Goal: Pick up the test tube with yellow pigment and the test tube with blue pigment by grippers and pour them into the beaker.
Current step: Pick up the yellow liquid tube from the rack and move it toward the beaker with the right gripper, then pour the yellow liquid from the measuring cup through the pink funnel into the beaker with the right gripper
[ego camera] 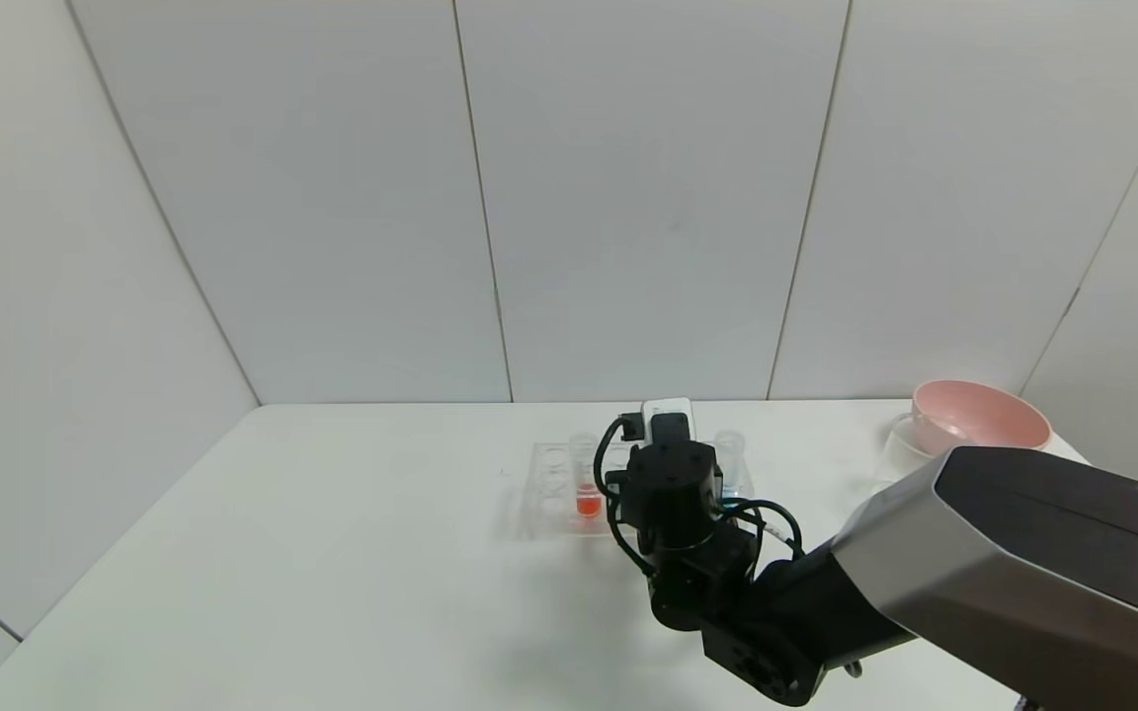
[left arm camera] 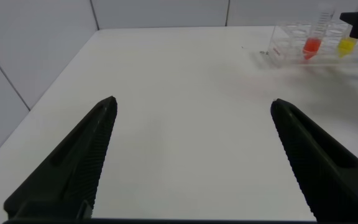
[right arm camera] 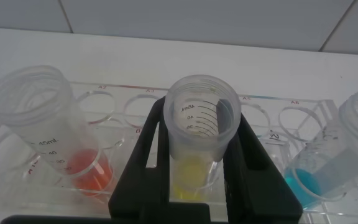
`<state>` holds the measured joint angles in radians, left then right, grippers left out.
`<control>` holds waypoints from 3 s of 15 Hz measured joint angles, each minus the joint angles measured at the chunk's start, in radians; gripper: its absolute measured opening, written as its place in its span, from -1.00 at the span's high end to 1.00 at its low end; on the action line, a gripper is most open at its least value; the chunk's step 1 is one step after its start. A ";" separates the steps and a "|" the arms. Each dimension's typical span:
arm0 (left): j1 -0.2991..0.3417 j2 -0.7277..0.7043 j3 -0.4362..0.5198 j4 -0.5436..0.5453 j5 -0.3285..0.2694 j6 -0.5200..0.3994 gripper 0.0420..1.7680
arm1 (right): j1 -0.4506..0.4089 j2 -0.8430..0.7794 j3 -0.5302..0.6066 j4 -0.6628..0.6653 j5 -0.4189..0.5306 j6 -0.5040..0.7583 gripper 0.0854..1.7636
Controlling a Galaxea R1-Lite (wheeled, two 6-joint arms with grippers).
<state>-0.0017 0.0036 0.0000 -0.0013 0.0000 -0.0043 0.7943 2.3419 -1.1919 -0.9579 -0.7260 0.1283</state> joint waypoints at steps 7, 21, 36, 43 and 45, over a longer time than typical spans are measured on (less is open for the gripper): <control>0.000 0.000 0.000 0.000 0.000 0.000 -1.00 | 0.004 -0.090 -0.011 0.006 0.004 -0.089 0.45; 0.000 0.000 0.000 0.000 0.000 0.000 -1.00 | 0.001 -0.180 0.028 0.035 0.106 -0.127 0.45; 0.000 0.000 0.000 0.000 0.000 0.000 -1.00 | -0.615 -0.724 0.374 0.546 1.458 -0.385 0.45; 0.000 0.000 0.000 0.000 0.000 0.000 -1.00 | -0.922 -0.707 0.145 0.984 1.644 -0.778 0.45; 0.000 0.000 0.000 0.000 0.000 0.000 -1.00 | -0.960 -0.669 0.036 1.081 1.645 -0.832 0.45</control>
<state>-0.0017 0.0036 0.0000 -0.0013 0.0000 -0.0043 -0.1653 1.6728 -1.1555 0.1232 0.9191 -0.7040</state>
